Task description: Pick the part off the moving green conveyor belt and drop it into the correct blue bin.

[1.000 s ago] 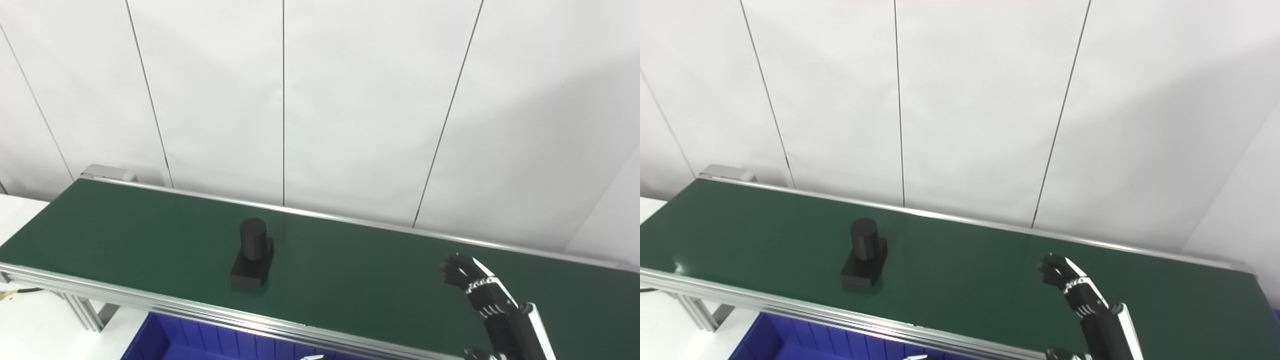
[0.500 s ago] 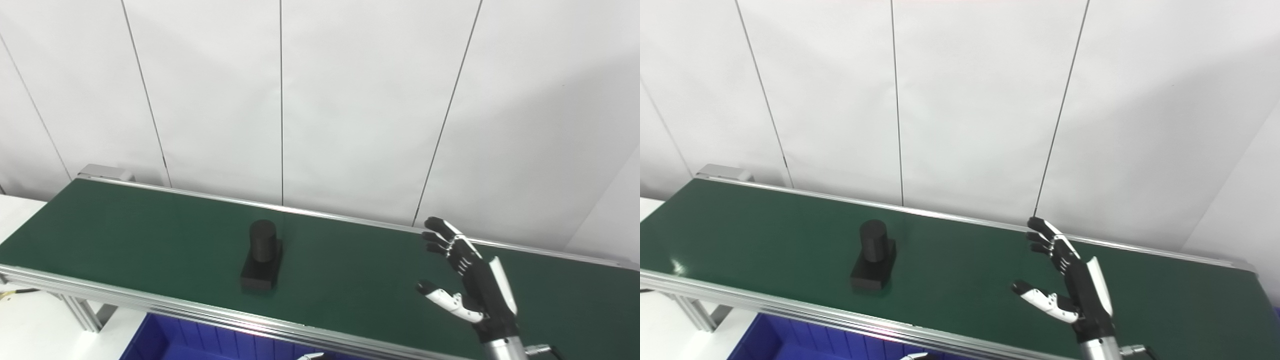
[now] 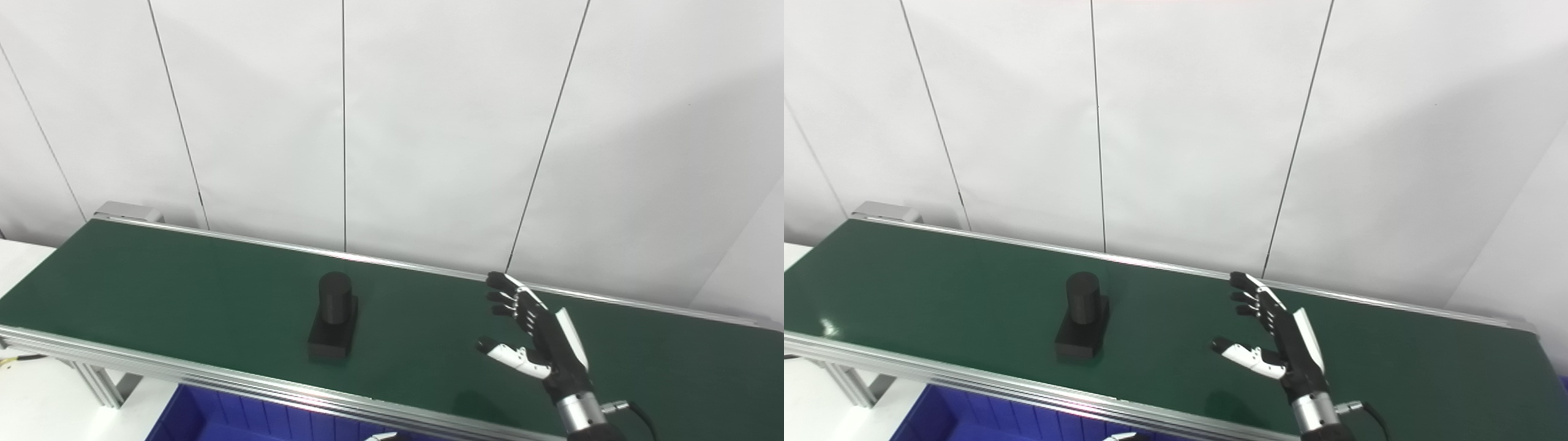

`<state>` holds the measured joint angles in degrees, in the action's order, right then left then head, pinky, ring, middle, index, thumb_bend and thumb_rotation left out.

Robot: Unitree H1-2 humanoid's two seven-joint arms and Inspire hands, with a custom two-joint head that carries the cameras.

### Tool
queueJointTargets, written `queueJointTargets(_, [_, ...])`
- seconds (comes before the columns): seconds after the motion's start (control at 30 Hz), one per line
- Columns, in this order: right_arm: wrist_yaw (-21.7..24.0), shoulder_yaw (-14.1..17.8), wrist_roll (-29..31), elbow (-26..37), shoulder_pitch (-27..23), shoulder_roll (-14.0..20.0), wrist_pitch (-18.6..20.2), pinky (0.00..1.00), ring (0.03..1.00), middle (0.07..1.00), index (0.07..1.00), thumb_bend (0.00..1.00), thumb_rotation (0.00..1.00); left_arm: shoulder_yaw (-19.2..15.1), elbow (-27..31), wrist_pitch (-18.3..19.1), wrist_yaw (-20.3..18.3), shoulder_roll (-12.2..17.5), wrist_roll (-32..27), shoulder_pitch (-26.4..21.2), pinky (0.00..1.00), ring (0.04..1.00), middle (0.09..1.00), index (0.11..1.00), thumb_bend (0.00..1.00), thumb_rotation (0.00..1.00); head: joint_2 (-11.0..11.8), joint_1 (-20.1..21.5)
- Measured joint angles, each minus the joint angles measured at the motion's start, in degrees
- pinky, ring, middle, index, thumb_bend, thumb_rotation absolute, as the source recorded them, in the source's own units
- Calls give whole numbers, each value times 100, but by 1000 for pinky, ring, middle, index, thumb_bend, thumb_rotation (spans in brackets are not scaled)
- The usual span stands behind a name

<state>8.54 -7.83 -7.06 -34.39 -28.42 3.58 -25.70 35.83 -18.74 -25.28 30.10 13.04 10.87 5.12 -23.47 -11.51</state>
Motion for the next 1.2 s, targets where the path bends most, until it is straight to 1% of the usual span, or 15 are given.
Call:
queueJointTargets(0.1, [-77,-30,0,-216,-84,-33,0,752,809,858,860,806,333,-1,2,0,-2,0,0,21,694,798,813,784,1000,1000,9,-9])
queueJointTargets(0.13, [-107,-30,0,-286,-104,-43,0,751,808,859,861,796,300,-3,3,0,-2,-1,0,23,693,799,814,783,1000,1000,9,-26])
queueJointTargets(0.3, [-188,-35,-19,-422,-156,-70,0,760,808,857,863,787,268,-5,11,0,-2,4,0,37,692,797,811,780,1000,1000,-26,-18])
queueJointTargets(0.4, [-209,-32,-35,-619,-309,-77,0,763,809,860,864,783,260,-3,24,0,-2,8,0,40,691,795,809,779,1000,1000,-44,-9])
queueJointTargets(0.57, [-209,-24,-20,-904,-591,-117,0,766,813,864,861,785,219,-5,108,0,-2,16,1,48,692,797,815,781,994,1000,-62,53])
queueJointTargets(0.67, [-206,-21,-7,-1167,-752,-142,0,762,812,868,873,798,303,0,157,0,-14,21,1,52,709,807,816,786,992,1000,-97,114])
queueJointTargets(0.77, [-185,-22,0,-1413,-890,-153,0,765,811,874,874,823,345,3,164,0,-18,21,0,57,710,807,816,787,995,1000,-114,176])
queueJointTargets(0.8, [-176,-22,16,-1458,-918,-151,0,766,809,875,874,834,361,2,169,0,-18,21,0,65,712,808,818,787,998,1000,-166,211])
queueJointTargets(0.87, [-127,-21,66,-1616,-1023,-152,0,765,802,871,873,842,377,3,179,0,-18,22,0,89,715,811,820,788,999,1000,-167,211])
queueJointTargets(0.9, [-93,-21,73,-1643,-1056,-145,0,764,799,870,872,844,382,3,186,0,-18,22,0,98,716,811,820,789,1000,1000,-210,263])
queueJointTargets(0.93, [-71,-23,83,-1690,-1110,-145,0,764,795,860,871,845,413,4,197,0,-19,22,0,111,723,814,822,790,1000,1000,-237,272])
queueJointTargets(1.0, [-63,-28,83,-1784,-1209,-139,0,803,793,847,869,841,456,10,212,0,-36,22,0,119,735,817,824,792,999,1000,-272,238])
queueJointTargets(1.1, [-82,-65,51,-1954,-1373,-135,0,806,791,841,863,831,441,12,260,0,-71,24,0,135,736,822,827,793,991,1000,-281,220])
queueJointTargets(1.17, [-118,-82,22,-2079,-1456,-129,0,766,789,835,860,821,446,21,304,0,-82,23,3,139,732,817,826,792,977,1000,-281,220])
queueJointTargets(1.2, [-133,-93,-11,-2182,-1505,-131,0,767,788,835,860,811,454,24,315,0,-81,24,10,143,729,817,826,793,974,1000,-307,220])
